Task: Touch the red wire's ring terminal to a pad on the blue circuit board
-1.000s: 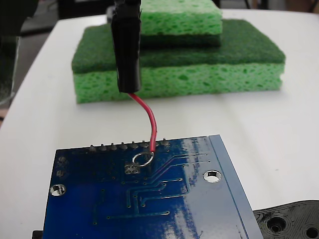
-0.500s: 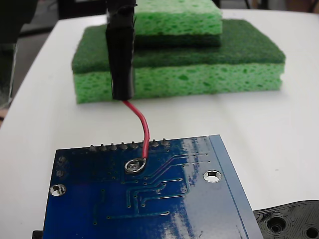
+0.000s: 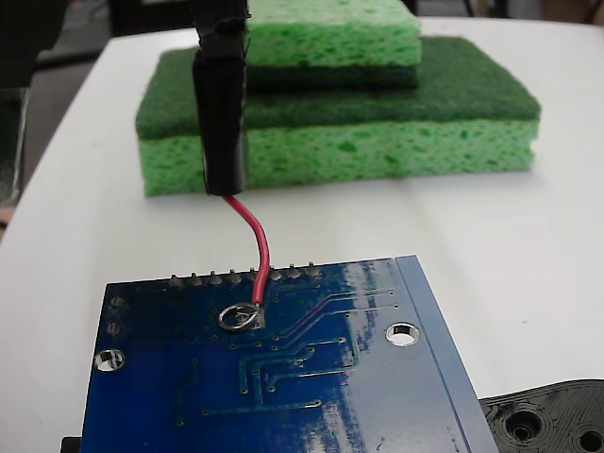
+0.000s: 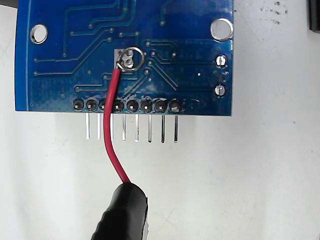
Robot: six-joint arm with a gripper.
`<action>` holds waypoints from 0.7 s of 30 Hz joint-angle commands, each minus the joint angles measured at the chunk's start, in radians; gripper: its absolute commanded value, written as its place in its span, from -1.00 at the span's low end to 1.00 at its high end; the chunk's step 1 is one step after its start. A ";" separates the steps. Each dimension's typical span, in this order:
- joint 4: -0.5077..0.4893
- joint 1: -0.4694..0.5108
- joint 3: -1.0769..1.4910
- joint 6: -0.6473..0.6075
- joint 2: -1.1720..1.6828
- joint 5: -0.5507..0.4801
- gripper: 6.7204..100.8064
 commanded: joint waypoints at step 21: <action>0.009 -0.011 -0.025 0.000 0.015 0.008 0.99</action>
